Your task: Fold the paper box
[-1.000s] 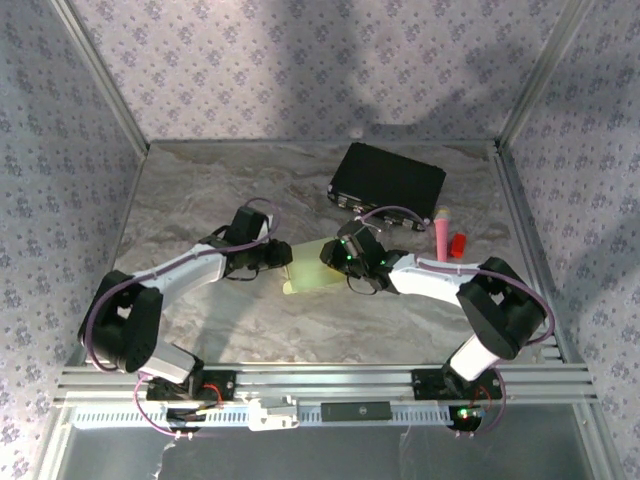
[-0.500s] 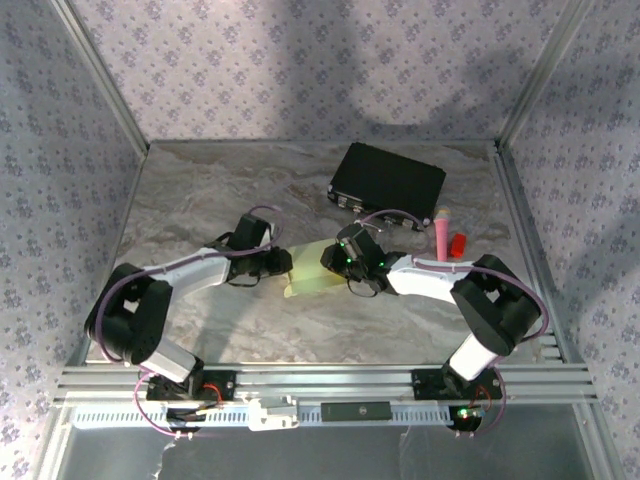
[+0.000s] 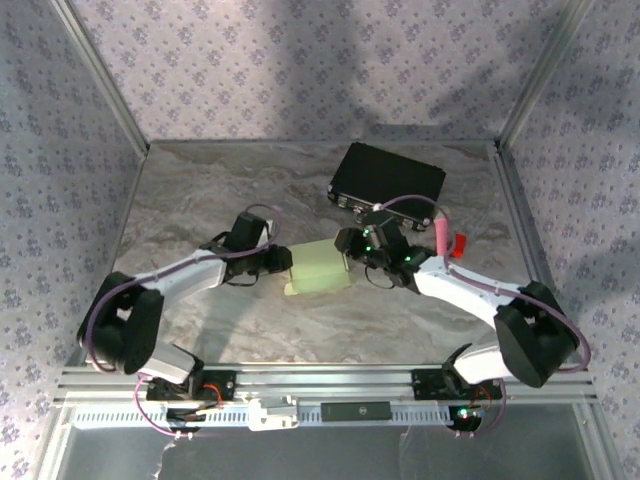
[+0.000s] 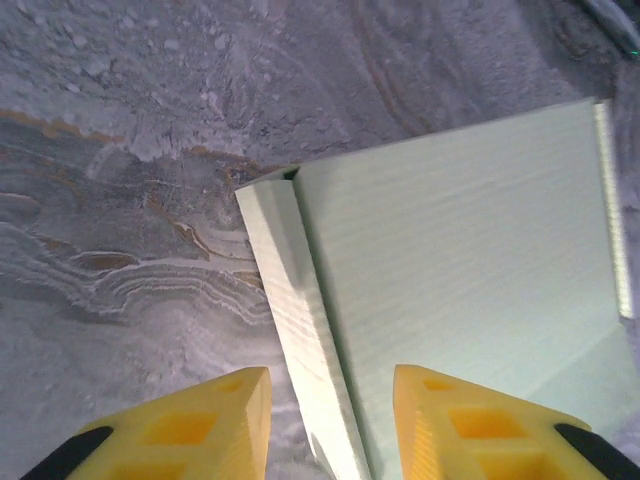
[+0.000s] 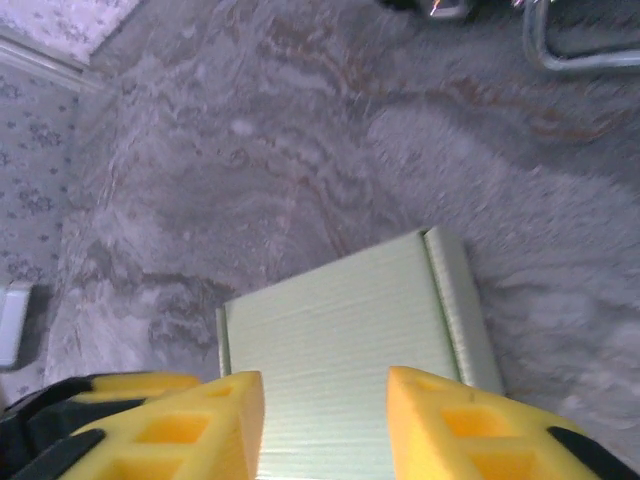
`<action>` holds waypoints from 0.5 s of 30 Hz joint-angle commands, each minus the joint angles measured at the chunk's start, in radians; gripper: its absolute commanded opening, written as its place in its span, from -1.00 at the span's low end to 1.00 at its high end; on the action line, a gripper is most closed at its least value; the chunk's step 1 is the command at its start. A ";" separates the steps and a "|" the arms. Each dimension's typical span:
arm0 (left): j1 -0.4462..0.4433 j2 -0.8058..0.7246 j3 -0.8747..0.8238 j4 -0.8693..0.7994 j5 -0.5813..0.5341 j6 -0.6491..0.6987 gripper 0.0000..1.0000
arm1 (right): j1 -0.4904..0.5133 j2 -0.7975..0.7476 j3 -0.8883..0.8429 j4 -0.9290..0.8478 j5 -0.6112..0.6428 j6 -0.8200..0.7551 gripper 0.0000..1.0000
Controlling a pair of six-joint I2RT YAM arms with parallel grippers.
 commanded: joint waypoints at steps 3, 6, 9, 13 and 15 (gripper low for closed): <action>0.025 -0.086 0.040 -0.122 0.005 0.023 -0.09 | -0.083 -0.009 -0.021 -0.131 -0.066 -0.159 0.02; 0.057 -0.067 0.023 -0.092 0.082 0.012 -0.03 | -0.129 0.039 -0.025 -0.098 -0.213 -0.214 0.15; 0.072 -0.030 0.002 -0.030 0.155 -0.021 -0.02 | -0.162 0.108 -0.015 -0.064 -0.350 -0.237 0.16; 0.072 0.007 -0.033 0.071 0.200 -0.060 -0.02 | -0.177 0.162 -0.017 -0.023 -0.410 -0.231 0.16; 0.073 0.026 -0.044 0.096 0.203 -0.064 -0.04 | -0.176 0.179 -0.015 -0.015 -0.423 -0.228 0.16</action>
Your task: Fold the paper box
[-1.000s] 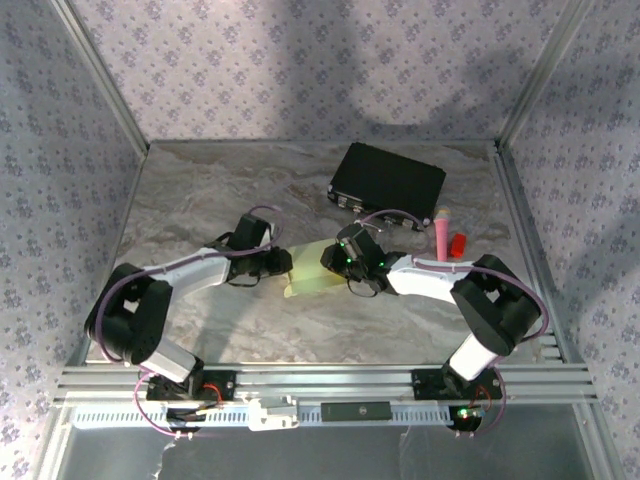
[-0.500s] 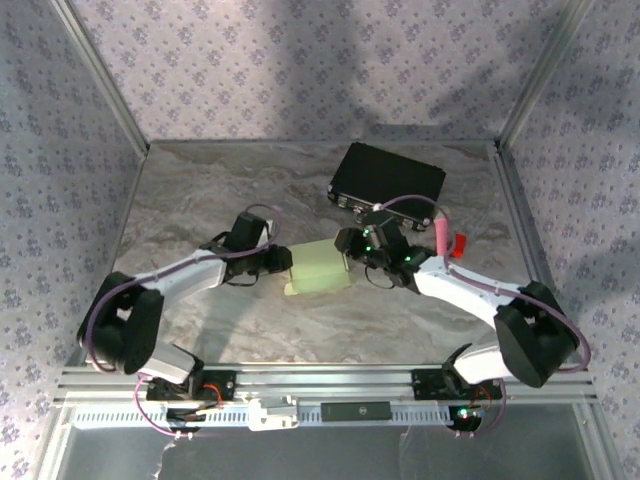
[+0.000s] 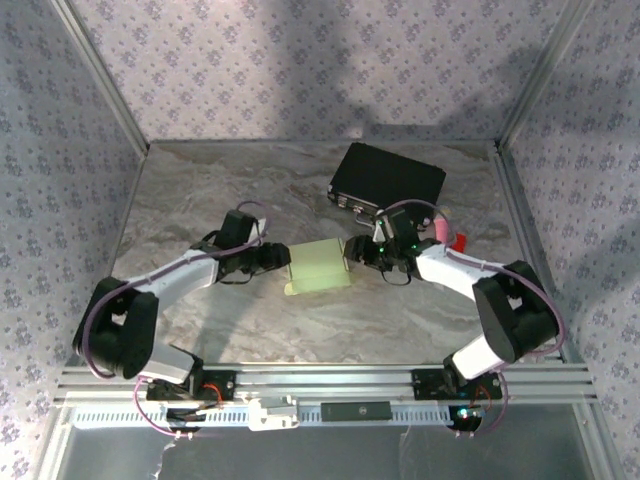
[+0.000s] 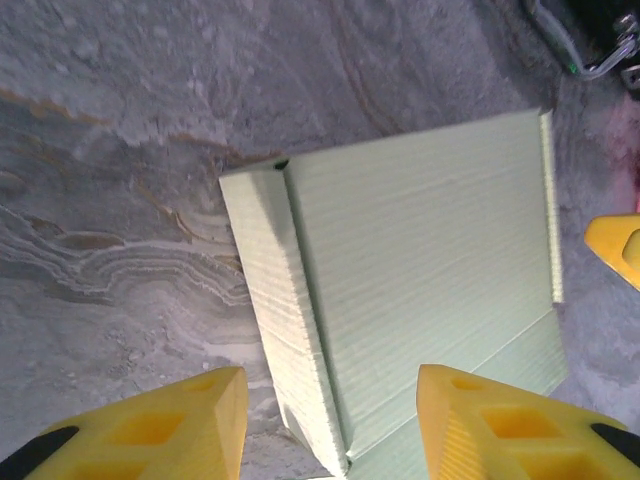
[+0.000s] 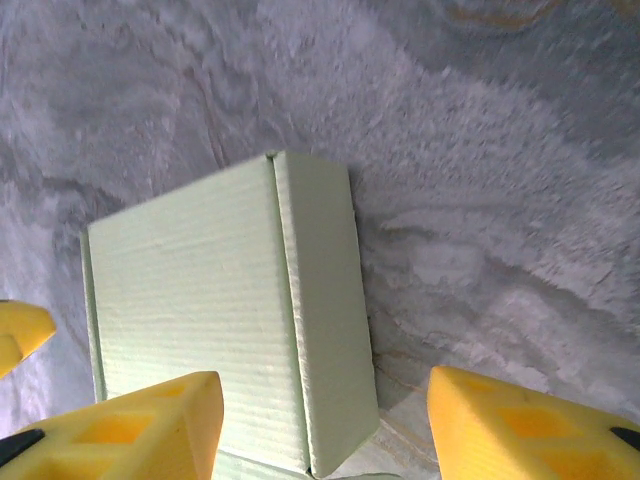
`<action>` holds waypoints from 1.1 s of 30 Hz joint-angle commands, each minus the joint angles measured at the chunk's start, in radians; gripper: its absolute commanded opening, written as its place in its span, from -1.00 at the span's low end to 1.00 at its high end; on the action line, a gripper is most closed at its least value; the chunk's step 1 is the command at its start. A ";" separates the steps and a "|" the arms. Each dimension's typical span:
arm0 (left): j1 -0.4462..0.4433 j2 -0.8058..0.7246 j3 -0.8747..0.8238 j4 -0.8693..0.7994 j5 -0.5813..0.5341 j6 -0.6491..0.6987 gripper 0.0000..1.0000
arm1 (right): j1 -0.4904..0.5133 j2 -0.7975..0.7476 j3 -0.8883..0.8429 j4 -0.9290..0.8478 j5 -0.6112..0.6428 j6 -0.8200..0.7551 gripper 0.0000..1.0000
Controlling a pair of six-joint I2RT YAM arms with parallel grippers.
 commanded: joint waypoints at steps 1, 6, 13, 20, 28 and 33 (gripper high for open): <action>0.002 0.033 -0.020 0.074 0.059 -0.024 -0.05 | -0.006 0.026 0.003 0.034 -0.088 -0.024 0.16; 0.002 0.073 -0.032 0.087 0.037 -0.009 -0.19 | -0.014 0.047 0.006 0.038 -0.093 -0.024 0.16; 0.003 0.105 -0.044 0.112 0.011 0.004 -0.32 | -0.038 0.090 0.008 0.089 -0.183 -0.035 0.23; 0.009 0.089 -0.065 0.107 -0.018 0.021 -0.43 | -0.045 0.135 0.013 0.155 -0.295 -0.036 0.24; 0.029 0.081 -0.098 0.119 -0.018 0.028 -0.48 | -0.042 0.166 -0.028 0.272 -0.361 0.011 0.29; 0.029 0.092 -0.102 0.133 -0.010 0.021 -0.48 | -0.016 0.194 -0.043 0.351 -0.374 0.056 0.29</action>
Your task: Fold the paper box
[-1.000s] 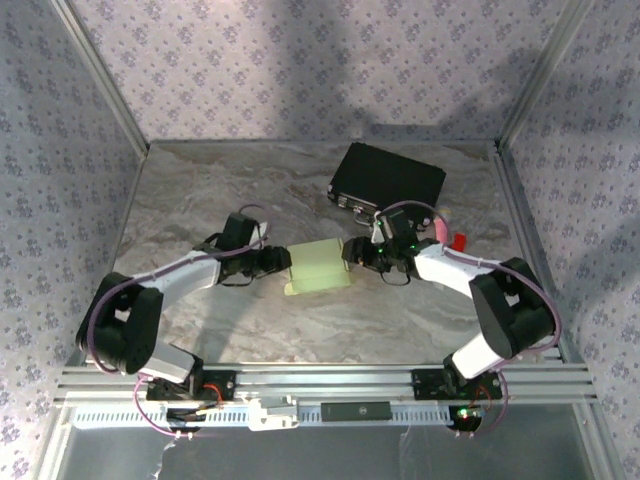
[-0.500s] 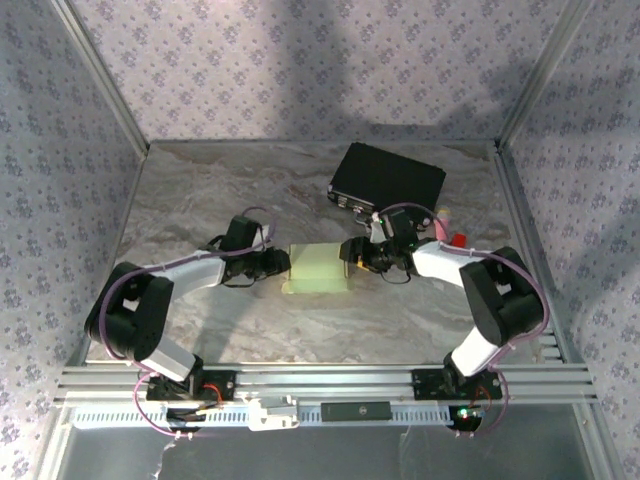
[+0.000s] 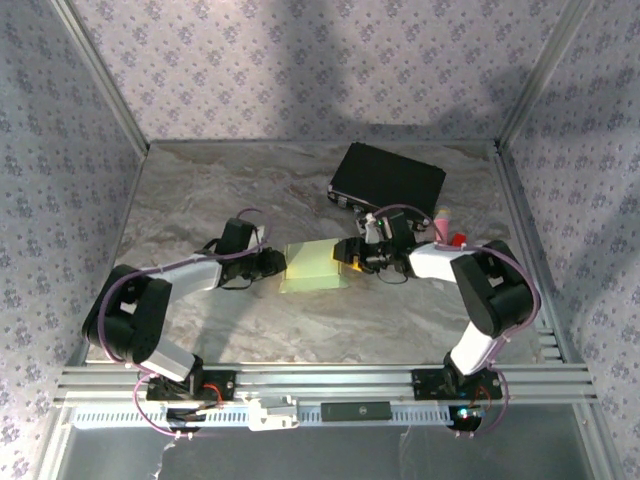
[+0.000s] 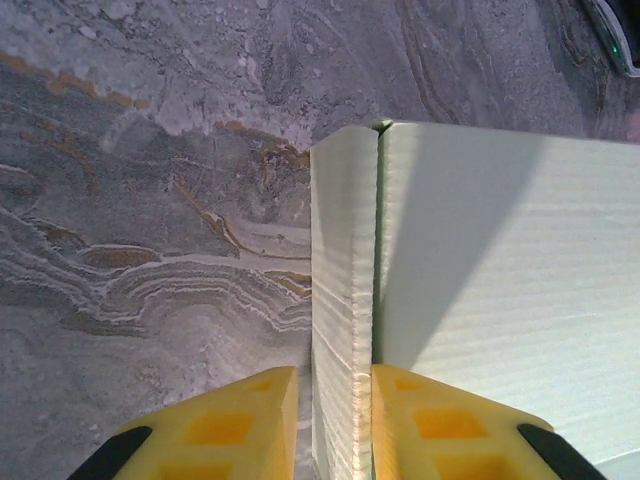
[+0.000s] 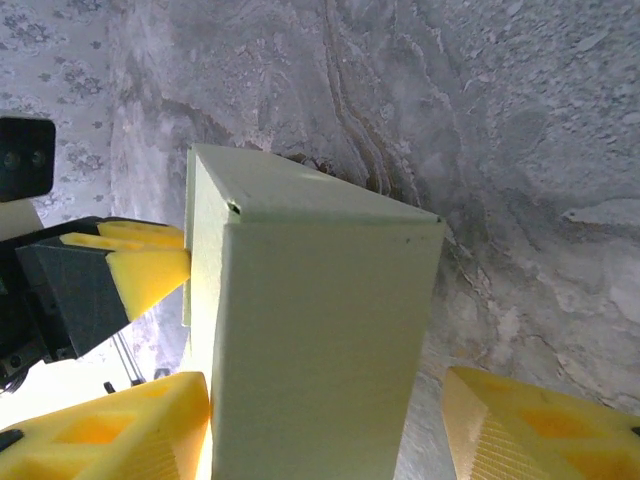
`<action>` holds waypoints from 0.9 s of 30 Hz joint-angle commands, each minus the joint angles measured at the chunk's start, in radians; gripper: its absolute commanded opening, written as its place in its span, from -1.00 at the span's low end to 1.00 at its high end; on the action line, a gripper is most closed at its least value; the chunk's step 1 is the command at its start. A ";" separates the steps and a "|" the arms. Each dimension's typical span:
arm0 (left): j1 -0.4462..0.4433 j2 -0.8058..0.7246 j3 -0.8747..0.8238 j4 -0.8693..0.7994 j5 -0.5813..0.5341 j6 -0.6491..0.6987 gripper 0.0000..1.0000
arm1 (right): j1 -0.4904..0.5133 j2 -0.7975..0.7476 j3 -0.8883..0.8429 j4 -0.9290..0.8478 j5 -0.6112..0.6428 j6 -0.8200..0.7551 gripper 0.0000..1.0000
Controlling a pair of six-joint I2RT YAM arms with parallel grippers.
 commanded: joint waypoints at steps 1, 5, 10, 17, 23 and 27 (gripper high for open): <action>0.006 0.017 -0.020 -0.027 -0.026 0.017 -0.48 | 0.019 0.035 -0.014 0.090 -0.041 0.053 0.28; 0.006 0.017 -0.018 -0.029 -0.025 0.019 -0.48 | 0.026 0.051 -0.026 0.162 -0.036 0.118 0.18; 0.008 -0.037 -0.016 -0.038 -0.024 -0.007 -0.31 | 0.023 0.045 -0.042 0.222 -0.033 0.216 0.01; 0.023 -0.336 -0.014 -0.124 -0.122 -0.134 0.29 | 0.016 -0.038 -0.064 0.244 -0.026 0.332 -0.05; 0.050 -0.525 -0.049 -0.109 -0.159 -0.337 0.91 | 0.008 -0.115 -0.022 0.170 -0.063 0.407 -0.05; 0.094 -0.500 -0.056 -0.064 -0.047 -0.482 0.95 | -0.007 -0.140 0.058 0.009 -0.119 0.456 -0.05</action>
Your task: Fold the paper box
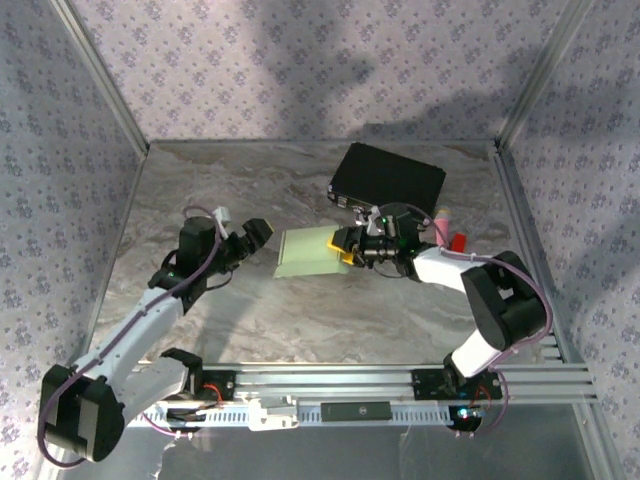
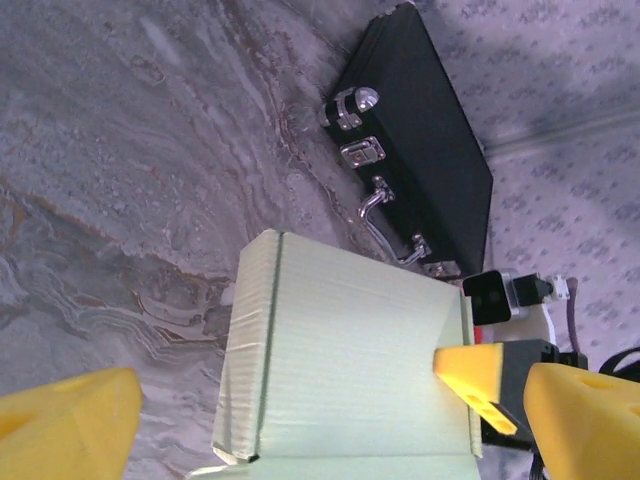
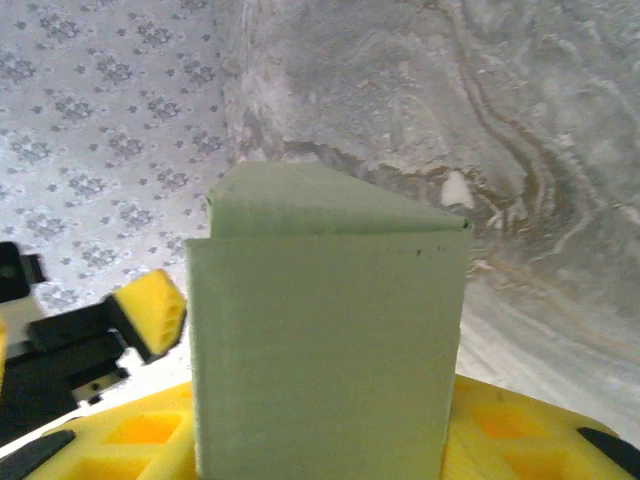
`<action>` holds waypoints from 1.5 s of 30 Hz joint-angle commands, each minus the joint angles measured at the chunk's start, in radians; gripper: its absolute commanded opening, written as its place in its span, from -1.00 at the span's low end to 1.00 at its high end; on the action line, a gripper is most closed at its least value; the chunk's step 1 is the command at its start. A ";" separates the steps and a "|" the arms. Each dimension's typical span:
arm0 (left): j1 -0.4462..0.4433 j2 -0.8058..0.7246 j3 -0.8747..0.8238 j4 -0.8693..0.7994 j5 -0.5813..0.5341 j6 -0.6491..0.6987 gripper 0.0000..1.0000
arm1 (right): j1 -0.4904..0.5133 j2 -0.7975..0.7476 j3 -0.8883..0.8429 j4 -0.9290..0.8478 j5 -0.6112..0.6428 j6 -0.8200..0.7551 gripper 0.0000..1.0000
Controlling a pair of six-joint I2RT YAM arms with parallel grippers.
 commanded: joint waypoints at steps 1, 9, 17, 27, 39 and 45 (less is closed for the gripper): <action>0.043 0.051 -0.008 0.021 0.110 -0.176 0.95 | -0.019 -0.035 0.085 -0.150 -0.083 0.075 -0.04; 0.084 0.232 0.039 0.145 0.344 -0.384 0.94 | -0.051 -0.037 0.196 -0.364 -0.183 0.105 -0.04; 0.059 0.269 -0.003 0.304 0.362 -0.515 0.93 | -0.073 0.005 0.195 -0.336 -0.244 0.192 -0.07; 0.041 0.335 -0.068 0.485 0.371 -0.684 0.78 | -0.068 0.023 0.197 -0.246 -0.244 0.287 -0.10; -0.013 0.362 -0.117 0.620 0.323 -0.816 0.58 | -0.056 0.034 0.189 -0.192 -0.232 0.331 -0.13; -0.027 0.358 -0.144 0.658 0.290 -0.858 0.41 | -0.044 0.045 0.188 -0.164 -0.230 0.347 -0.12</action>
